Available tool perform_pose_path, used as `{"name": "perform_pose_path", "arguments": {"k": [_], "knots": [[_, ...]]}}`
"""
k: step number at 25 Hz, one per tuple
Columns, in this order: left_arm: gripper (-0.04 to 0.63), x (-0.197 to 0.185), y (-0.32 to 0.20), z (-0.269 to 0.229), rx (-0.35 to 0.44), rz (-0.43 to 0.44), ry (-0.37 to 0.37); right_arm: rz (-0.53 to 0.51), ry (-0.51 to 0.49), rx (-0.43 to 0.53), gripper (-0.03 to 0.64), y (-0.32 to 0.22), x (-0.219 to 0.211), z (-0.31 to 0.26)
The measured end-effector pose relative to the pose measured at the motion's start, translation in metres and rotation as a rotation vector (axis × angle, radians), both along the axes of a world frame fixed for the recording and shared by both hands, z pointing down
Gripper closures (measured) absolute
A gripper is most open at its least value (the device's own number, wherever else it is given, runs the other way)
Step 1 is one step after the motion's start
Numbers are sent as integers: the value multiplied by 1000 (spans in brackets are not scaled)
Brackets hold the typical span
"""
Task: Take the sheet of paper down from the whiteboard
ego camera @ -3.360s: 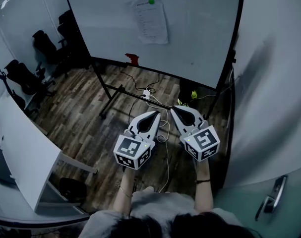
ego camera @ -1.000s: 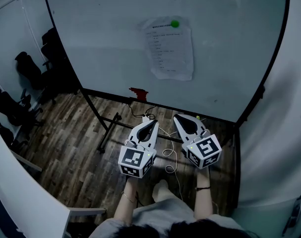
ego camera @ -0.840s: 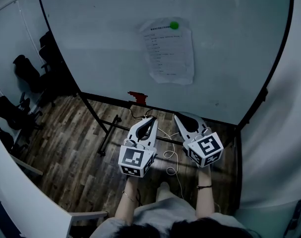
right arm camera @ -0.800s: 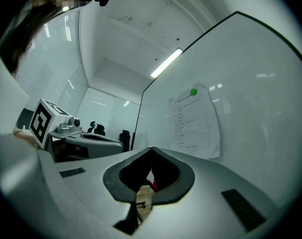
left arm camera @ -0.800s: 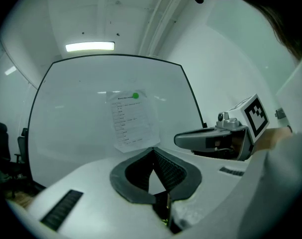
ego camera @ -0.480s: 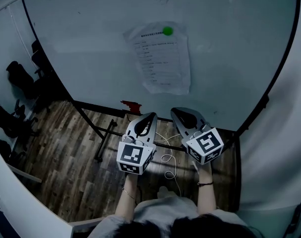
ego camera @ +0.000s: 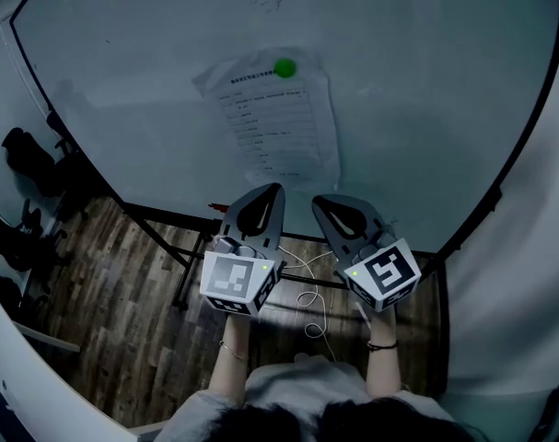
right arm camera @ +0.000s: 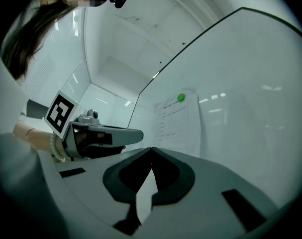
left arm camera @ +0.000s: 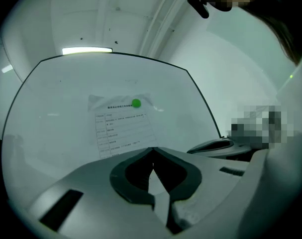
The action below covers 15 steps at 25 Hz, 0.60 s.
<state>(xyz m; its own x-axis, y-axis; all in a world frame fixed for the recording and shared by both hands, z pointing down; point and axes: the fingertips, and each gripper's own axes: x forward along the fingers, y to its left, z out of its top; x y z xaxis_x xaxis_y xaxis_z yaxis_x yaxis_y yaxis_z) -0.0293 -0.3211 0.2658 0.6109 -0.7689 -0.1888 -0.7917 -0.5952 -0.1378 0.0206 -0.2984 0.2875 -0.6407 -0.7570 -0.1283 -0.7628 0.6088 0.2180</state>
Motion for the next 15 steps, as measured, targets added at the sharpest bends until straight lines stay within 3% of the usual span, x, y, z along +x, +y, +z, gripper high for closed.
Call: {"name": "perform_pose_path", "arguments": {"k": [7, 15], "knots": [[591, -2, -7, -24, 107, 11, 10, 19, 37, 68, 615, -15, 2, -17], [561, 1, -24, -79, 286, 43, -107, 104, 34, 89, 615, -26, -6, -28]]}}
